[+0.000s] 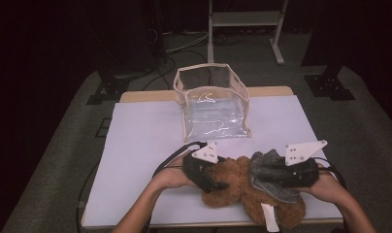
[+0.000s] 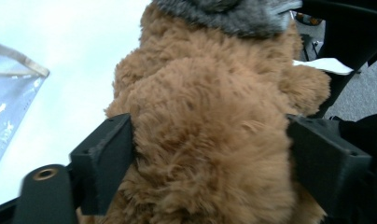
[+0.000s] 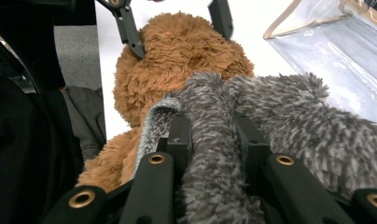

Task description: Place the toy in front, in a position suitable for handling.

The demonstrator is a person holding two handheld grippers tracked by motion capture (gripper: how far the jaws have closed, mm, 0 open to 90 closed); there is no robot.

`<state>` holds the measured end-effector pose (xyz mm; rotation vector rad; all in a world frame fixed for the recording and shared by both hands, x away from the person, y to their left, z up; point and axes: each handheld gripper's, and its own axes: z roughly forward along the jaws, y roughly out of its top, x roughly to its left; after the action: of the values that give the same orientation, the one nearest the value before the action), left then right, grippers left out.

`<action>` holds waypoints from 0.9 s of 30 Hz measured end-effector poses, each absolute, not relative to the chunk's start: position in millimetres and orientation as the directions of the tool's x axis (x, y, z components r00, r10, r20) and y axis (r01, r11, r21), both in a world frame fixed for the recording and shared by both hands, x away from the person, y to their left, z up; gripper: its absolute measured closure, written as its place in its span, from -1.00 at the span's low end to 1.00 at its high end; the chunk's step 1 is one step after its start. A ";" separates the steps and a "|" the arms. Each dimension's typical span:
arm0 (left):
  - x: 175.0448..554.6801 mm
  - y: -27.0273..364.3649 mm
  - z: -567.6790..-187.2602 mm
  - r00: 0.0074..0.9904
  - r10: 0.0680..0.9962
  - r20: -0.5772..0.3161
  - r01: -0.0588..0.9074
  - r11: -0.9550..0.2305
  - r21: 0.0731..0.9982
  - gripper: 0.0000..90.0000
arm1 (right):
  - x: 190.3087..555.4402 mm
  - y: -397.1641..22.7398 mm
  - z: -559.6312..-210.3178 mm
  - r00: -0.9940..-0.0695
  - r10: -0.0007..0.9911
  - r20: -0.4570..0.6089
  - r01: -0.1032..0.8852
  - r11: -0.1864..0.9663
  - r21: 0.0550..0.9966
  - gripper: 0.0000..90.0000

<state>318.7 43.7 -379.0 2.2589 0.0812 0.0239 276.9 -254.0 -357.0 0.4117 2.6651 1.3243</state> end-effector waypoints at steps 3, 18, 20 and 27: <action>319.9 40.9 -383.7 0.996 0.078 -0.030 0.074 -0.643 0.763 -0.72 | 275.8 -253.6 -358.3 -0.955 0.297 0.001 0.179 0.571 0.801 0.59; 306.8 70.7 -376.1 0.995 0.077 0.066 0.002 -0.667 0.745 0.10 | 270.1 -233.0 -348.4 -0.971 0.236 -0.046 0.099 0.563 0.820 0.57; 304.4 76.4 -375.5 0.994 0.082 0.067 0.002 -0.653 0.757 0.13 | 267.3 -234.2 -341.2 -0.973 0.221 -0.067 0.076 0.578 0.812 0.57; 299.2 84.1 -377.2 0.995 0.076 0.067 -0.003 -0.635 0.773 0.14 | 261.4 -264.9 -339.1 -0.962 0.269 -0.044 0.118 0.556 0.823 0.58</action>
<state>299.2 84.1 -377.2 2.2558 0.0505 0.1167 261.4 -264.9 -339.1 0.3288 2.6232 1.3677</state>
